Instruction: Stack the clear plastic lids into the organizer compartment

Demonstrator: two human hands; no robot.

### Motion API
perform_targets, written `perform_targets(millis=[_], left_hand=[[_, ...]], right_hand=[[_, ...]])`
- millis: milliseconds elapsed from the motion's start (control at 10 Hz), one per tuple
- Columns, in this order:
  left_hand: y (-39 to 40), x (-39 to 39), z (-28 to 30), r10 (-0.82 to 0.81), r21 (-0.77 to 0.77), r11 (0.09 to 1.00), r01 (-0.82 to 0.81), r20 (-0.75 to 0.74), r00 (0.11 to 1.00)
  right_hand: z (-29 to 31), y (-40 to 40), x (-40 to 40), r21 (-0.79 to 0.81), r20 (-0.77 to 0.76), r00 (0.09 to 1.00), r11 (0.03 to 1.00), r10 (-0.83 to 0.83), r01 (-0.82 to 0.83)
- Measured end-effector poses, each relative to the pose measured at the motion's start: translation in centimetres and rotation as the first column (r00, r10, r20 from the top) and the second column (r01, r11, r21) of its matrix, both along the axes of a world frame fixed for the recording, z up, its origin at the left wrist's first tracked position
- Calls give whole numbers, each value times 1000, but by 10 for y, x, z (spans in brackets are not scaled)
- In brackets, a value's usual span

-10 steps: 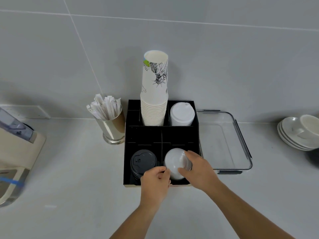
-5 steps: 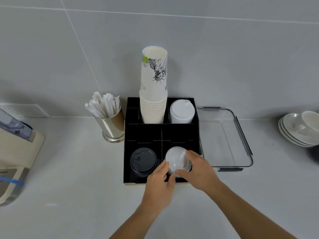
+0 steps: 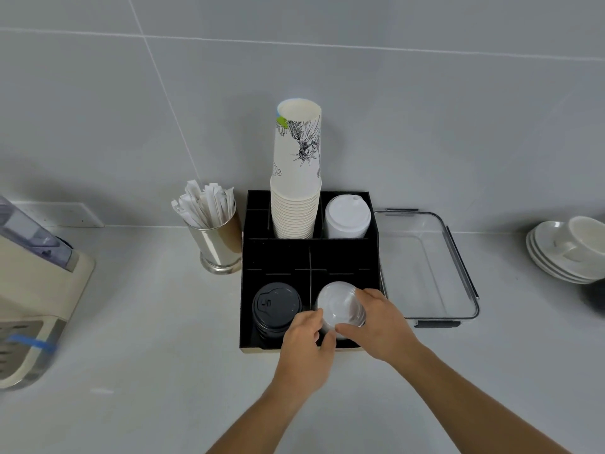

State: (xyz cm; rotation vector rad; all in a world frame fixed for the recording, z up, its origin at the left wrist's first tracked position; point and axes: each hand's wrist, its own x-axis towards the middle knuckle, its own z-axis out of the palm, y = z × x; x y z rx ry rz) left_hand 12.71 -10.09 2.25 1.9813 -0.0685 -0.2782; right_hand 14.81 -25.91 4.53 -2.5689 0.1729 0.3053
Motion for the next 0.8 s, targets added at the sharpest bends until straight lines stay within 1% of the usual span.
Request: perform_targets(millis=[200,300,400,500,600,700,800], left_hand=[[4,-1,9,10,-8,1000,-11,-62,998],[9,-5,17,-10,9,1000,11,-60,998],[14,-7,24,-35,29,999,35,-18,999],[23,-10,29,-14,42,999,12,25,1000],[33,-11,39,48,14,999,-48,20,999],[48,-5,55,10,100,995,-19,93,996],[62,2,79,11,138,989,-46,244,970]], right_hand=[[5,0,-3,0,6,1000,1000,23,-23],[11,1,-8,5,28,999,1000,16,-17],[16,0,-12,22,36,999,1000,-4,4],[27,-1,-20,112,-15,997,990,-80,81],[40,-1,-23,189,-44,992,974,-115,121],[60,1,-30,428,-50,975,878,-215,216],[89,5,-37,658,-85,949,698,-304,282]])
